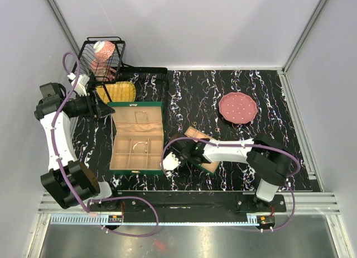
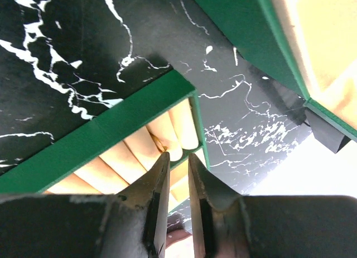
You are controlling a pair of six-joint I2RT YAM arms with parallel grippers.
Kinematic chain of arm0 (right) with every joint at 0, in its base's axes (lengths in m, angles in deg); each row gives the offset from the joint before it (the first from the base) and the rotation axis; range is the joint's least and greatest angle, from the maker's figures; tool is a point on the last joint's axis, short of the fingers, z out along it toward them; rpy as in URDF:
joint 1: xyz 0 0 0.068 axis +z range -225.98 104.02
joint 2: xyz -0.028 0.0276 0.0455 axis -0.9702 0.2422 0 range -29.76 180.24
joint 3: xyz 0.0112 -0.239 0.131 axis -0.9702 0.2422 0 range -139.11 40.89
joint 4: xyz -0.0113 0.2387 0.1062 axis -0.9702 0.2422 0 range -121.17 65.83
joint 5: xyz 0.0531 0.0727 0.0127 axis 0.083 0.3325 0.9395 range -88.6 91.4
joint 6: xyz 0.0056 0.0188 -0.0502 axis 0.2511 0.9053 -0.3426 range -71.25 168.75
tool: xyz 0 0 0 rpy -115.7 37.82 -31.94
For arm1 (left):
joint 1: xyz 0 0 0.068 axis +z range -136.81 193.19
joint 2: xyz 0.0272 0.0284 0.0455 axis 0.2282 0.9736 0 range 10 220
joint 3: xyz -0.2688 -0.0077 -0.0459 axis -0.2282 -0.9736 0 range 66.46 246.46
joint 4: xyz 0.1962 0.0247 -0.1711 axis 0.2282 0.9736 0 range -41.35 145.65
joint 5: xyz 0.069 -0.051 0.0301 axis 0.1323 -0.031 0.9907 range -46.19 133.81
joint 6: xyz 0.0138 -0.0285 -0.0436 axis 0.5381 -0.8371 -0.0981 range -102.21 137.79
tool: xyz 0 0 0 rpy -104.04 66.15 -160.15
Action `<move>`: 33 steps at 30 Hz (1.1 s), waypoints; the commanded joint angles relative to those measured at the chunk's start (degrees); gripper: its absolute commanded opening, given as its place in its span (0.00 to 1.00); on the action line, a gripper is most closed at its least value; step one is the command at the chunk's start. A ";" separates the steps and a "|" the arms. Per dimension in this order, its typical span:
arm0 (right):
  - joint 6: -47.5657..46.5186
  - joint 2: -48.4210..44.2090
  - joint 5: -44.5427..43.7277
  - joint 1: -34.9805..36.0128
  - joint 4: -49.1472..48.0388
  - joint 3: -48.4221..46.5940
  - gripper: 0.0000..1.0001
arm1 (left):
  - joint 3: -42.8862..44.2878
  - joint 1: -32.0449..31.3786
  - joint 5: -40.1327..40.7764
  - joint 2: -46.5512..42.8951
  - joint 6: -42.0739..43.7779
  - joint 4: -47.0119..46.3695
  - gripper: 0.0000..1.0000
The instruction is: Organize the mixed jewelry
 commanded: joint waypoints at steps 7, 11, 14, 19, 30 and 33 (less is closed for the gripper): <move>1.76 -4.77 -2.48 -0.39 4.77 -5.34 0.25 | -0.12 0.44 -3.49 -1.67 0.27 -1.52 0.69; 3.42 -5.92 -3.53 -0.47 5.30 -5.16 0.25 | 0.06 0.44 -3.93 -1.32 0.27 -1.52 0.69; 6.31 -6.97 -2.92 -2.23 5.30 -5.95 0.25 | -0.20 0.44 -4.63 -1.23 0.45 -1.52 0.70; 14.23 -5.66 -2.74 -9.15 6.88 -10.78 0.24 | -0.64 0.44 -5.68 -1.32 1.15 -1.60 0.70; 42.61 -7.50 3.23 -25.50 11.53 -14.30 0.23 | -0.21 -0.18 -3.59 -2.90 2.30 -3.71 0.70; 48.94 -7.68 4.02 -28.68 13.21 -13.95 0.23 | -0.03 -0.26 -1.48 -3.87 1.95 -6.16 0.70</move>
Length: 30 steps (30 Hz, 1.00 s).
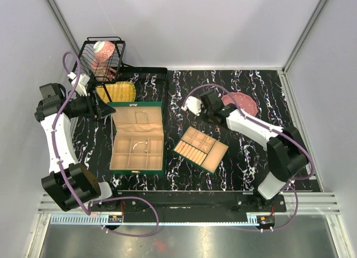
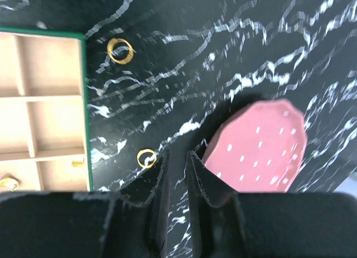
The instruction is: Organize the mixed jewelry
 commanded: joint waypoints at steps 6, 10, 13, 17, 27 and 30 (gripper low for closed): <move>20.76 -0.11 1.55 -7.32 3.47 -1.14 0.21 | 1.19 -0.16 2.50 -3.24 -0.05 -7.74 0.70; 24.98 2.36 3.92 -9.61 4.34 -1.93 0.21 | 1.46 -0.24 2.41 -2.54 -0.23 -7.83 0.70; 27.26 5.08 5.24 -10.49 5.39 -2.89 0.20 | 1.20 -0.24 2.50 -2.36 -0.14 -7.74 0.70; 28.67 7.81 5.15 -11.11 5.84 -3.25 0.20 | 0.49 -0.24 3.90 -2.62 0.56 -7.74 0.70; 29.29 9.04 6.03 -12.16 5.84 -2.90 0.21 | -0.74 -0.33 4.34 -3.15 1.27 -7.74 0.70; 29.29 9.04 6.21 -12.43 5.93 -2.72 0.21 | -0.91 -0.33 4.60 -3.33 1.53 -7.74 0.70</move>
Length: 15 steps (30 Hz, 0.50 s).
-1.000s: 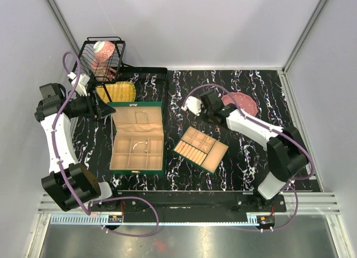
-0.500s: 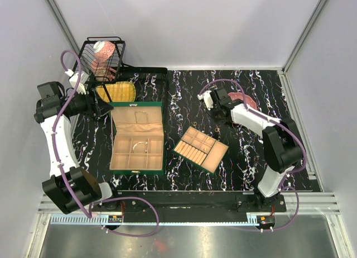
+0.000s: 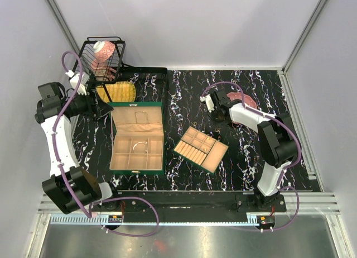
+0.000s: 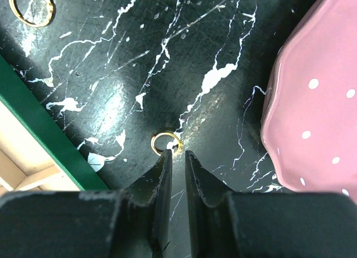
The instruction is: Organize the mixed jewelry
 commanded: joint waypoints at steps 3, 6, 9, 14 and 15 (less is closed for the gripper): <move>0.85 0.13 1.22 -1.17 -0.32 -1.69 0.21 | -0.70 -0.03 0.10 -1.47 1.31 -2.36 0.70; 1.11 0.65 1.92 -1.44 -0.32 -1.87 0.21 | -0.87 -0.11 -0.16 -1.47 1.31 -2.36 0.70; 1.20 1.09 2.19 -1.53 -0.32 -2.13 0.21 | -1.22 -0.11 -0.08 -1.47 1.31 -2.28 0.70; 1.38 1.71 2.37 -1.61 -0.32 -2.22 0.21 | -1.66 -0.03 0.01 -1.47 1.67 -2.28 0.70; 1.47 1.71 2.45 -1.61 -0.32 -2.22 0.21 | -1.58 -0.11 0.01 -1.47 1.58 -2.28 0.70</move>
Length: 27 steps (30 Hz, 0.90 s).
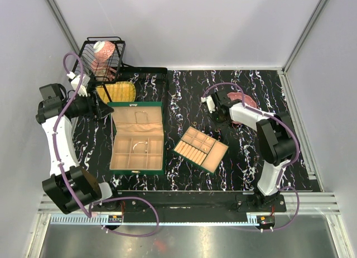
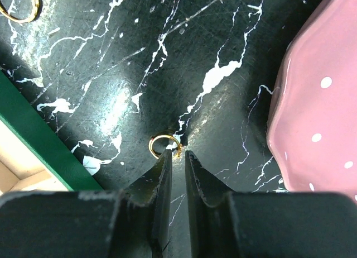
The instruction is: Organize the mixed jewelry
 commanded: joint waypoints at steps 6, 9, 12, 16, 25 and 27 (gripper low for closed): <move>0.85 1.40 1.19 -0.54 -0.41 -2.55 0.21 | -0.33 -0.09 -0.45 -1.36 1.36 -2.12 0.70; 0.85 1.93 1.19 -0.54 -0.50 -2.81 0.21 | -0.24 -0.09 -0.45 -1.62 1.36 -2.21 0.70; 0.85 2.20 1.27 -0.54 -0.50 -2.90 0.21 | -0.42 -0.09 -0.44 -1.71 1.54 -2.21 0.70; 0.77 2.55 1.36 -0.54 -0.59 -2.90 0.20 | -0.51 -0.09 -0.27 -1.71 1.62 -2.21 0.70; 0.68 3.25 1.27 -0.54 -0.59 -2.73 0.11 | -0.59 -0.09 -0.18 -2.41 1.98 -1.95 0.70; 0.77 2.99 1.27 -0.54 -0.50 -2.73 0.06 | -0.50 -0.09 -0.18 -2.59 2.24 -1.77 0.70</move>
